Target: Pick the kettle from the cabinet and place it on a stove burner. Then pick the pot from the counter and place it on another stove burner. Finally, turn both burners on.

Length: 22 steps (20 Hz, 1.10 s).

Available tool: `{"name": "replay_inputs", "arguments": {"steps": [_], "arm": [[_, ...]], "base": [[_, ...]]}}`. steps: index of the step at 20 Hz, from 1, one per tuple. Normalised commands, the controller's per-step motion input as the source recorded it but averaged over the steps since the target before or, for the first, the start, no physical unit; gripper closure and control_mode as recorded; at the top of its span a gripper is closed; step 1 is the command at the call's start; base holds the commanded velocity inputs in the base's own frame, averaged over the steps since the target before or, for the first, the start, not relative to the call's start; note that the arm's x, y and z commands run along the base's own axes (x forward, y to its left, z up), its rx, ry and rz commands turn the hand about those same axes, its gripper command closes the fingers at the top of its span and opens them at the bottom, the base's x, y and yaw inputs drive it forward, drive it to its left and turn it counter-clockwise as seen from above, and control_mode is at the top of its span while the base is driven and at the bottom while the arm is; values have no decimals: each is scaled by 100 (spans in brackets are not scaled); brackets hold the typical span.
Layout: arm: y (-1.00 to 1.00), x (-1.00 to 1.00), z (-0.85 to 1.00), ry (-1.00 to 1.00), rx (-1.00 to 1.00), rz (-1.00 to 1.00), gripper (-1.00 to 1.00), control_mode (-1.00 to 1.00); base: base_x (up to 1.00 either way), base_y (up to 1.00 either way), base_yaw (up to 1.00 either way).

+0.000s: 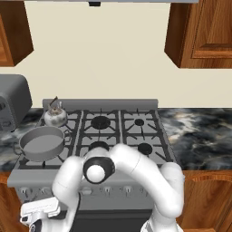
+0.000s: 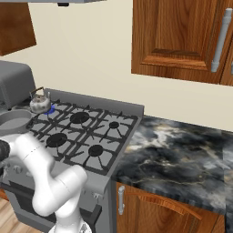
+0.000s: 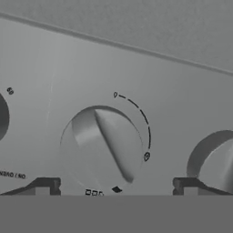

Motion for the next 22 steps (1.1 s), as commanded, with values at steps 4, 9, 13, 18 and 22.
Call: {"name": "replay_inputs", "arguments": {"steps": [4,9,13,18,22], "arm": [[19,-31,0,-8,0,-1,-100,-100],[19,-34,0,-6,0,0,-100,-100],[30,-6,0,-2,0,0,-100,-100],[28,0,0,0,1,0,-100,-100],[26,1,-1,0,2,0,-100,-100]], "base": [[0,0,0],[0,0,0],[0,0,0],[0,0,0],[0,0,0]]}}
